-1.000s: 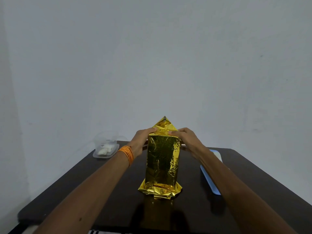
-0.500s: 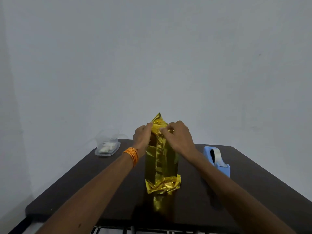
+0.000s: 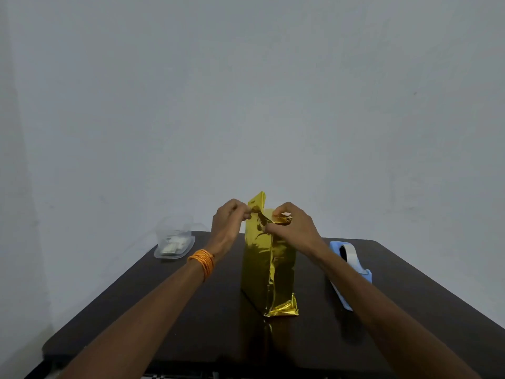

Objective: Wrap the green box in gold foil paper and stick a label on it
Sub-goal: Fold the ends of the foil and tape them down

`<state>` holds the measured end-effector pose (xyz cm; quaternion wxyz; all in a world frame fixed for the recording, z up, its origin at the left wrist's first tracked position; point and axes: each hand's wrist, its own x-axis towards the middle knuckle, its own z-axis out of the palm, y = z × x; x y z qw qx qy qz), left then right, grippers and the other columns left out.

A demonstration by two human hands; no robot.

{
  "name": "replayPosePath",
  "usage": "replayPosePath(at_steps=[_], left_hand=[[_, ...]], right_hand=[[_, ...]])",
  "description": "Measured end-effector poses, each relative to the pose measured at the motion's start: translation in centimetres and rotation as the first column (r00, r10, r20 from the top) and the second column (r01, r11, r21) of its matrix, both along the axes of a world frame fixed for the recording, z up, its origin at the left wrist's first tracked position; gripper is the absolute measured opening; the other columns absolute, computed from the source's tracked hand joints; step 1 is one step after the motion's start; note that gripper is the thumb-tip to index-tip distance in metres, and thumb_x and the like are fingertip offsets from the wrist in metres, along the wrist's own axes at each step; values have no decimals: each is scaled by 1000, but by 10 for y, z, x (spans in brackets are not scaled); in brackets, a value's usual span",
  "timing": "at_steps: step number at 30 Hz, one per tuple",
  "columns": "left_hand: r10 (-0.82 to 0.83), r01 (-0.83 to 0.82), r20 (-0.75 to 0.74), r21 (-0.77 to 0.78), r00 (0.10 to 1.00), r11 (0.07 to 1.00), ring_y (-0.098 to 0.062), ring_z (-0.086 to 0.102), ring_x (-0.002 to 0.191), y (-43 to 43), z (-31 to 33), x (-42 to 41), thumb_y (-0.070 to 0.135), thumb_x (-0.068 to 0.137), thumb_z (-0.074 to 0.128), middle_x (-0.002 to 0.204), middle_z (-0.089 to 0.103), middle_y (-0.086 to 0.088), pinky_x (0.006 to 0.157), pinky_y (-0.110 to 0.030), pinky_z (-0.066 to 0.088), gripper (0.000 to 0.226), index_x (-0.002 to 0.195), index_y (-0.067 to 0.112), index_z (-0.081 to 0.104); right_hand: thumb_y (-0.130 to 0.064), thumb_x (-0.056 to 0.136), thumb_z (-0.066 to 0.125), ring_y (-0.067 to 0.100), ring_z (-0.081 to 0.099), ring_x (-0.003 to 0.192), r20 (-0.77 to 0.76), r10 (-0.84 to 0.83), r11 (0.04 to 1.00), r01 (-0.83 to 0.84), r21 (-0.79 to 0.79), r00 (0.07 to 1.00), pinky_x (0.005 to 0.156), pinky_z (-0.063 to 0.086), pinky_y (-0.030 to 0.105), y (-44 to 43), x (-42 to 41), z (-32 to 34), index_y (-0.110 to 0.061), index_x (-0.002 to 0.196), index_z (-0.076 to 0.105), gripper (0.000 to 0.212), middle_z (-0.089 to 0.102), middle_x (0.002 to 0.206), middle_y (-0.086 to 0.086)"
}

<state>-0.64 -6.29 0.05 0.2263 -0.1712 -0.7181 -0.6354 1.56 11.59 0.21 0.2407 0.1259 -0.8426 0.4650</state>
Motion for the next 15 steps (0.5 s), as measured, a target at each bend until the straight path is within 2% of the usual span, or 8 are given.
replayPosePath(at_steps=[1, 2, 4, 5, 7, 9, 11, 15], left_hand=[[7, -7, -10, -1, 1000, 1000, -14, 63, 88, -4, 0, -2, 20, 93, 57, 89, 68, -1, 75, -26, 44, 14, 95, 9, 65], [-16, 16, -4, -22, 1000, 1000, -14, 62, 94, -8, -1, -6, 20, 86, 61, 96, 66, -1, 77, -25, 43, 18, 102, 12, 64], [-111, 114, 36, -129, 993, 985, -15, 55, 112, -15, 0, -14, 22, 72, 63, 115, 61, 1, 85, -26, 44, 44, 116, 20, 62], [-164, 173, 61, -193, 985, 966, -13, 51, 118, -16, 2, -16, 22, 70, 64, 121, 60, 3, 89, -27, 43, 48, 118, 24, 62], [-275, 293, 101, -283, 956, 913, -8, 57, 113, -16, 9, -17, 18, 75, 71, 117, 66, 0, 89, -25, 45, 37, 112, 22, 69], [-324, 346, 121, -305, 938, 887, -6, 67, 95, -12, 17, -14, 14, 84, 74, 106, 72, -7, 79, -16, 50, 23, 107, 13, 73], [-336, 350, 99, -299, 937, 888, -9, 70, 91, -8, 23, -15, 20, 86, 73, 101, 74, -8, 75, -14, 52, 22, 107, 10, 74], [-325, 339, 96, -243, 941, 909, -23, 70, 98, 0, 28, -19, 29, 87, 73, 98, 75, -9, 90, -31, 53, 24, 103, 12, 76]], right_hand=[[-36, 63, 86, 18, 66, 98, 21, 69, 997, -68, -21, 997, 82, 57, 37, 5, 0, 0, -22, 98, 63, 44, 66, 106, -2], [-33, 63, 85, 20, 67, 98, 35, 134, 990, -133, -39, 990, 82, 57, 35, 9, -1, 1, -19, 100, 65, 44, 67, 109, 0], [-23, 63, 80, 28, 69, 99, 45, 232, 968, -226, -105, 972, 81, 57, 36, 18, -4, 2, -13, 103, 67, 43, 69, 113, 8], [-20, 63, 78, 33, 68, 100, 42, 263, 957, -255, -140, 964, 81, 57, 39, 22, -6, 2, -11, 103, 68, 41, 68, 114, 12], [-21, 60, 75, 35, 65, 104, 31, 287, 946, -278, -166, 957, 83, 56, 43, 28, -11, 3, -7, 101, 70, 44, 65, 121, 12], [-28, 56, 73, 28, 63, 109, 30, 295, 942, -285, -178, 955, 84, 55, 38, 30, -14, 6, -2, 102, 72, 52, 62, 129, 5], [-26, 61, 72, 24, 63, 112, 29, 291, 939, -279, -200, 956, 84, 54, 33, 30, -16, 7, 0, 101, 73, 48, 62, 131, 1], [-29, 76, 73, 22, 64, 112, -8, 258, 926, -249, -283, 966, 88, 49, 32, 31, -16, 10, -5, 98, 77, 33, 68, 123, 5]])
